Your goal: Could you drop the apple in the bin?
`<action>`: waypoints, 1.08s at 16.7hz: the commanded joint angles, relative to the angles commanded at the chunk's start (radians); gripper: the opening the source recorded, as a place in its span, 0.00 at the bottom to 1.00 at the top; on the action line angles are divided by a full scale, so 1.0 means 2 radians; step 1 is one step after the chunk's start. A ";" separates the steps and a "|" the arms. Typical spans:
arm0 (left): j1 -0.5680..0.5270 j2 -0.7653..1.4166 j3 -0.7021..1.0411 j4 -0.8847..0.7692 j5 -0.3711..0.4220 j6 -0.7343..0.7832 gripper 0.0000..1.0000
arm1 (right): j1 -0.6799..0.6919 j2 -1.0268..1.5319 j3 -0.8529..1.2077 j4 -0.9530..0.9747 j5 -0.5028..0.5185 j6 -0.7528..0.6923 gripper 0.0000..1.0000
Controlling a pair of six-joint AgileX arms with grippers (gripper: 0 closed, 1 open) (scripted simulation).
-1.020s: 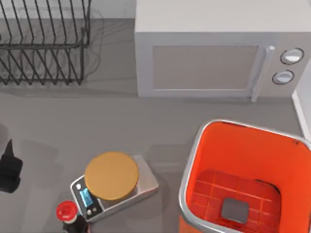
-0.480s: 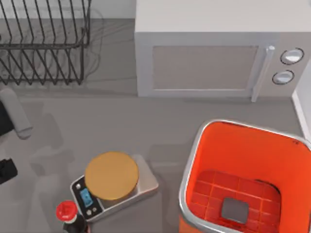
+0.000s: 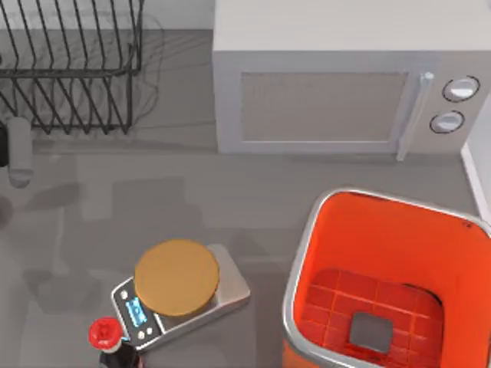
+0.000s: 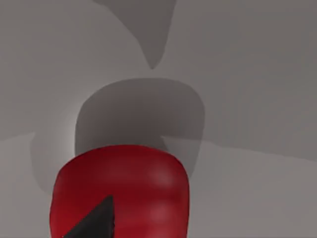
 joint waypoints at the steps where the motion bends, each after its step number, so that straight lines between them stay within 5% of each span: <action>1: 0.005 0.016 0.024 -0.010 -0.002 0.012 1.00 | 0.000 0.000 0.000 0.000 0.000 0.000 1.00; 7: 0.024 0.054 0.103 -0.037 -0.011 0.039 1.00 | 0.000 0.000 0.000 0.000 0.000 0.000 1.00; 18: 0.028 0.083 0.060 0.038 -0.010 0.043 1.00 | 0.000 0.000 0.000 0.000 0.000 0.000 1.00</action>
